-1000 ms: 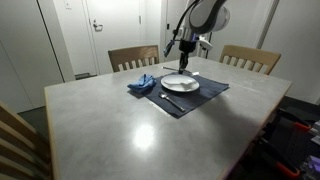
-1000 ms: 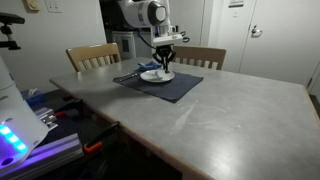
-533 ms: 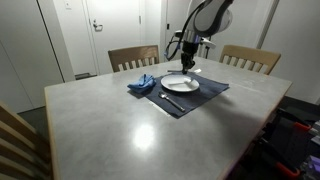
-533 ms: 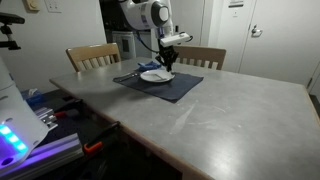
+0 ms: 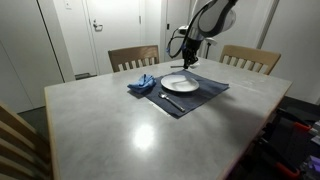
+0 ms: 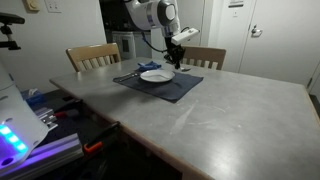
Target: Take the the fork from the plate and put it on the mat
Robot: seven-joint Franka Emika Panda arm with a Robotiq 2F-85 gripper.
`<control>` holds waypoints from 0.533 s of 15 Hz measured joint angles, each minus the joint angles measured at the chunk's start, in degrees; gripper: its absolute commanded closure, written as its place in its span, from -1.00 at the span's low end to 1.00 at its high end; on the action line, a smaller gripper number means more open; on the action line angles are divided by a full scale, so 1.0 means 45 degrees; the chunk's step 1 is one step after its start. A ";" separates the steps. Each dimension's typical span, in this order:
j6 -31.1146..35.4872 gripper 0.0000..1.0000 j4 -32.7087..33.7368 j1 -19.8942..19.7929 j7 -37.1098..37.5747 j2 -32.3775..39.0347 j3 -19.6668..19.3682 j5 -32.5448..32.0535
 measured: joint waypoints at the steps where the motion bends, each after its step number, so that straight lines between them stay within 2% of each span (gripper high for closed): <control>1: 0.0002 0.95 0.0000 0.0000 0.0000 0.0000 0.0021 0.0002; 5: -0.0010 0.95 -0.0012 0.0062 -0.0097 0.0000 0.0006 -0.0055; 8: 0.0032 0.95 -0.0022 -0.0008 -0.1631 0.0000 0.0024 -0.0211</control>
